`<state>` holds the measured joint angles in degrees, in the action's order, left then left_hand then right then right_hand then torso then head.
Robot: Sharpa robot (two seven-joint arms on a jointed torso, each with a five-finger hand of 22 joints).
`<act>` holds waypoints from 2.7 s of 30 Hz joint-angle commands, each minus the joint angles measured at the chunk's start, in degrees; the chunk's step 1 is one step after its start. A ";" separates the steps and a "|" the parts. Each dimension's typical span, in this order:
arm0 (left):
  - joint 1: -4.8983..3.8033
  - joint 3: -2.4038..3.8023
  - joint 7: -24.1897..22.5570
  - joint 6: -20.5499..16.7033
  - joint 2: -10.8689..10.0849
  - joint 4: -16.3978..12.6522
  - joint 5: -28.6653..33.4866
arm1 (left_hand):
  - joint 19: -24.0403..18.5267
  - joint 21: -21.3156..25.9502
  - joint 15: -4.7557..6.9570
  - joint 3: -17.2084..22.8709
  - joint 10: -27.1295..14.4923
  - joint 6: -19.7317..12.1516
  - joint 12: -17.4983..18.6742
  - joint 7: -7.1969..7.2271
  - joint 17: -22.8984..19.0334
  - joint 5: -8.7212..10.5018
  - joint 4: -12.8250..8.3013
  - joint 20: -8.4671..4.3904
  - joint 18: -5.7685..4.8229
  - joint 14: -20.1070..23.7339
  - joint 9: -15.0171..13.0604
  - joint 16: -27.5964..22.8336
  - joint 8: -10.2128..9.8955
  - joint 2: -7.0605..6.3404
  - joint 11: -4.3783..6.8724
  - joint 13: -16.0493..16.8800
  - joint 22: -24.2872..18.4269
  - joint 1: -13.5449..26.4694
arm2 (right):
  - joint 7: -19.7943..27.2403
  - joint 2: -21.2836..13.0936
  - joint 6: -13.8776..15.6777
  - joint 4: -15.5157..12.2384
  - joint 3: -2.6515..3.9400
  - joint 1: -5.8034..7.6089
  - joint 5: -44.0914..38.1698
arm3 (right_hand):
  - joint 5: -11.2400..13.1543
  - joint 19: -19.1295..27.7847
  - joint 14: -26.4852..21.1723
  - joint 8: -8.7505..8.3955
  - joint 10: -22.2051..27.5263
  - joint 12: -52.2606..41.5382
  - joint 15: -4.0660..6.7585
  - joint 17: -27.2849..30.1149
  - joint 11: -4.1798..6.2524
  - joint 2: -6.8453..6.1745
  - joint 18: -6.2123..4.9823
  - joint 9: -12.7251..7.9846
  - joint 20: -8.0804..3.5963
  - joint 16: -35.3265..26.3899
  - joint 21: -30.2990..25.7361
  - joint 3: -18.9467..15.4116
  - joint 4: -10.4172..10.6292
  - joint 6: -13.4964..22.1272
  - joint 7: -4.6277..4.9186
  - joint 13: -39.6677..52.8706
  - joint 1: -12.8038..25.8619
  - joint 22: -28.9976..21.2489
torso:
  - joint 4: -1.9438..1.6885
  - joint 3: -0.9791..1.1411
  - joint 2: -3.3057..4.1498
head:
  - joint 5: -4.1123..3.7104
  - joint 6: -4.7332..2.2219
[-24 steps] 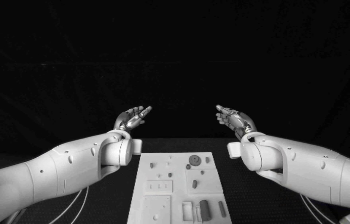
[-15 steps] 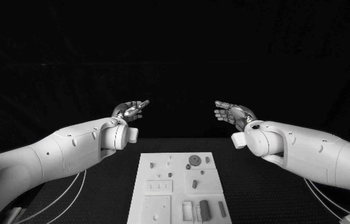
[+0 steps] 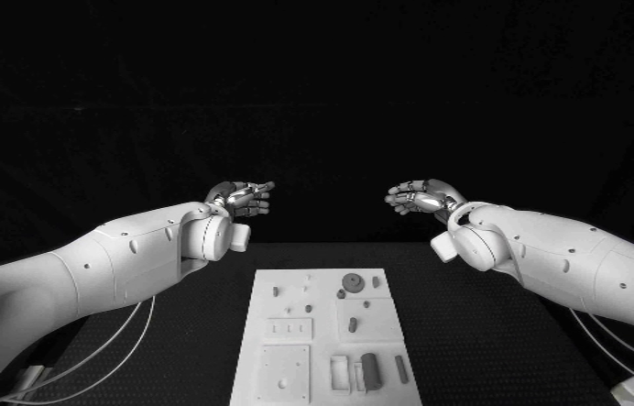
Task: Assemble the parts on the task board
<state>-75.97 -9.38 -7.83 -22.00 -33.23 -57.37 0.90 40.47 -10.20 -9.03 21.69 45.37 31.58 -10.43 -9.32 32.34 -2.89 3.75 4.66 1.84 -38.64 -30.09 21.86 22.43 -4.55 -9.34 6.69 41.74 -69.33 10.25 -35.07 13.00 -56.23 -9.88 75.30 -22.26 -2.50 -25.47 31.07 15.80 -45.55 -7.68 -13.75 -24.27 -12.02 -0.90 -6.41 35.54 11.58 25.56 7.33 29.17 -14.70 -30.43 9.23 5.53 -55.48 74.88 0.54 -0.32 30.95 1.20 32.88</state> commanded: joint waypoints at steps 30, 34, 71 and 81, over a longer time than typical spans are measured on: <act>-0.21 0.34 -2.18 6.24 -10.04 -16.98 -4.61 | 17.05 -5.07 4.82 2.35 15.80 12.57 -1.62 -1.00 8.56 -0.34 -12.16 -6.17 1.48 -18.97 5.07 3.67 -0.82 0.85 1.27 2.08 2.22 0.65 | -4.96 6.24 -1.90 0.56 0.06 -3.90 -58.37 | -0.23 -43.84 42.25 3.18 -23.85 -3.06 15.85 -16.33 7.69 -2.61 -8.59 -1.96 -11.16 27.33 25.27 -2.07 -2.18 -20.15 -0.15 3.20 -14.02 1.61 | -0.40 -0.01 4.36 | -0.33 0.44; -0.25 0.34 -2.07 6.15 -10.82 -18.35 -4.67 | 17.06 -5.01 4.81 2.50 15.83 12.56 -1.45 -1.10 8.76 -0.34 -12.32 -6.16 1.47 -19.02 5.17 3.46 -0.88 0.77 1.24 2.08 2.27 0.97 | -5.87 7.25 -0.78 0.87 -0.06 -5.06 -61.49 | -0.22 -43.48 42.10 2.71 -25.34 -3.18 16.17 -16.77 8.07 -3.19 -8.59 -2.23 -11.27 27.76 26.17 -2.12 -2.18 -20.01 -0.05 3.50 -14.31 1.58 | -0.92 -0.10 5.18 | -0.54 0.73; -0.28 0.35 -1.84 6.41 -10.56 -19.79 -4.66 | 17.05 -4.70 4.75 3.25 15.92 12.36 -0.64 -1.48 9.73 -0.34 -12.94 -6.10 1.48 -19.21 5.58 2.44 -1.15 0.57 1.12 2.12 2.55 2.50 | -10.59 11.46 0.94 3.72 -0.48 -6.42 -68.34 | -0.18 -45.15 43.64 -1.64 -27.68 -24.91 19.59 -25.97 11.50 -3.99 -8.59 -3.46 -14.93 41.00 41.26 -3.32 -2.04 -19.60 -2.10 40.62 -12.38 1.52 | -3.32 -1.10 9.55 | -1.92 0.65; -0.28 0.35 -1.84 6.48 -10.33 -19.70 -4.66 | 17.04 -4.65 4.75 3.36 15.94 12.34 -0.53 -1.47 9.88 -0.33 -13.03 -6.10 1.47 -19.22 5.63 2.27 -1.16 0.57 1.10 2.13 2.59 2.71 | -10.49 11.75 0.13 3.77 -0.49 -6.44 -68.39 | -0.23 -44.82 43.39 -2.12 -26.38 -28.99 19.66 -27.76 11.58 -3.58 -8.59 -3.57 -15.51 43.31 44.02 -2.93 -2.03 -19.82 -2.16 47.58 -11.72 1.45 | -3.46 -1.33 10.22 | -2.05 0.64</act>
<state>-76.17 -9.09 -8.98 -16.54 -43.69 -76.99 -3.45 57.13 -15.07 -4.19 24.94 61.03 44.01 -11.25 -10.54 42.18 -2.84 -8.95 -1.61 2.22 -57.44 -24.54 24.40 21.58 -4.08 -8.07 8.84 44.28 -67.23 0.13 -23.40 13.72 -52.39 -10.35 68.90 -89.77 -2.45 -70.29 74.51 13.85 -72.35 -36.55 5.66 -52.02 -0.53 -4.44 -12.22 32.03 -3.52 68.68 51.19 25.88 -16.77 -50.12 7.43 53.03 -67.64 74.97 -2.84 -1.56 40.88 -0.83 33.49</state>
